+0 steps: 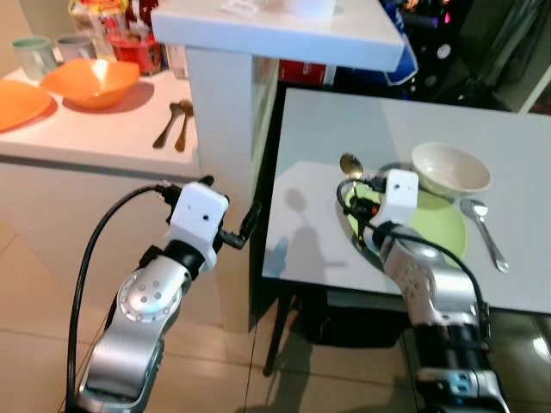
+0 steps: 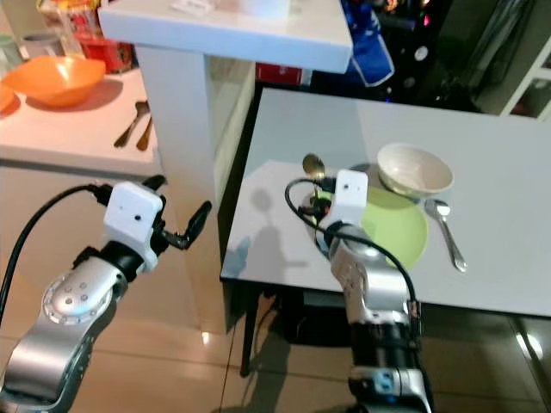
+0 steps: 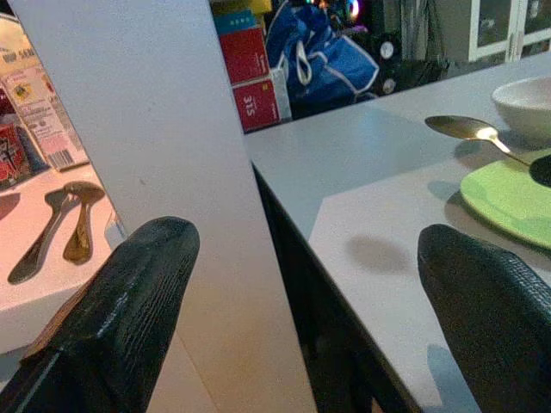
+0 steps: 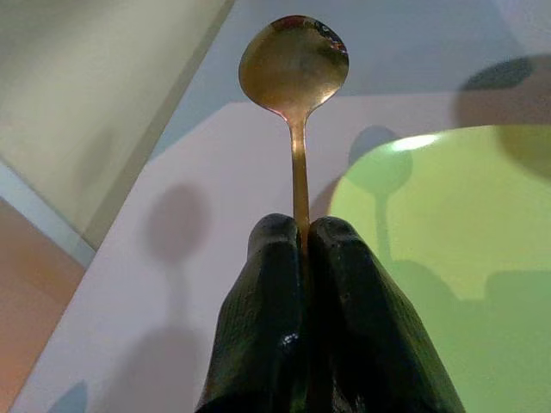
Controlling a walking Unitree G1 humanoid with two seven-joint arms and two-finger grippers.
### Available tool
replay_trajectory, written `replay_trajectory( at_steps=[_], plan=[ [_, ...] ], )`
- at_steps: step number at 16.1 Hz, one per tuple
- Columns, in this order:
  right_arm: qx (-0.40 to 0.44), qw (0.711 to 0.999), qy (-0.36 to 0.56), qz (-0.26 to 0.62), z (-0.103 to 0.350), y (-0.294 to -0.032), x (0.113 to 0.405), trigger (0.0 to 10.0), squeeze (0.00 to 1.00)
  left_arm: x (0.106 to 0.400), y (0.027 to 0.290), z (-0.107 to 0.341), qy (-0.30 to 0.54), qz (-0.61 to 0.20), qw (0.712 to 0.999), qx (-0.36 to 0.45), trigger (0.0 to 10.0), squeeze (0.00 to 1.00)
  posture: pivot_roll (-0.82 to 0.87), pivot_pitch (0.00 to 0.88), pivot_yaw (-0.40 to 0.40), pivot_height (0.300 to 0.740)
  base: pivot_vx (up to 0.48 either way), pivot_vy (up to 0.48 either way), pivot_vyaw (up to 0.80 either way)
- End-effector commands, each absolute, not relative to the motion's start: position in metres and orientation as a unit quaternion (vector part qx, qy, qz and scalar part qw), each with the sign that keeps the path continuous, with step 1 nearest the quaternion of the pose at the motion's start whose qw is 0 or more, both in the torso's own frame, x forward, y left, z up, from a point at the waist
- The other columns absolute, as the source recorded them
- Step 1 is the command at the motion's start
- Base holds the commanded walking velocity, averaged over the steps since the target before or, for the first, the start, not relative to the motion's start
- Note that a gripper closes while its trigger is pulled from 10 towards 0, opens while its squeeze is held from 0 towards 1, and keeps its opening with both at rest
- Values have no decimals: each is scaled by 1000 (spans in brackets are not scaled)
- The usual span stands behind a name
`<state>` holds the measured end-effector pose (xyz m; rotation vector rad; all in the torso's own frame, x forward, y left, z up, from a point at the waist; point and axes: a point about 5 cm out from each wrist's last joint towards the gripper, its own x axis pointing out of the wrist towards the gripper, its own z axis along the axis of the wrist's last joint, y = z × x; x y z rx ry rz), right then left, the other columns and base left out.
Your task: Setting the table
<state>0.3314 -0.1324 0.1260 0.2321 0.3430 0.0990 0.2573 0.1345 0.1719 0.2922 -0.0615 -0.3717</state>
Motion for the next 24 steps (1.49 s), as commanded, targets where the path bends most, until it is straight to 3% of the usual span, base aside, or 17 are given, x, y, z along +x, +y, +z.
replay_trajectory(
  at_steps=[1, 6, 10, 24],
  plan=[
    [130, 976, 170, 34, 128, -128, 339, 10000, 0, 257, 135, 177, -33, -187, 971, 147, 10000, 0, -17, 25, -53, 740, 0, 0, 0],
    [140, 974, 177, 31, 115, -109, 333, 10000, 0, 253, 131, 174, -25, -190, 971, 141, 10000, 0, -31, 40, -57, 740, 0, 0, 0],
    [107, 974, 201, -7, 96, -111, 325, 10000, 0, 248, 128, 169, -9, -216, 966, 144, 10000, 0, -29, 47, -58, 740, 0, 0, 0],
    [110, 969, 221, 29, 83, -87, 334, 10000, 0, 230, 120, 158, 35, -284, 947, 147, 10000, 0, -16, 63, -57, 740, 0, 0, 0]
  ],
)
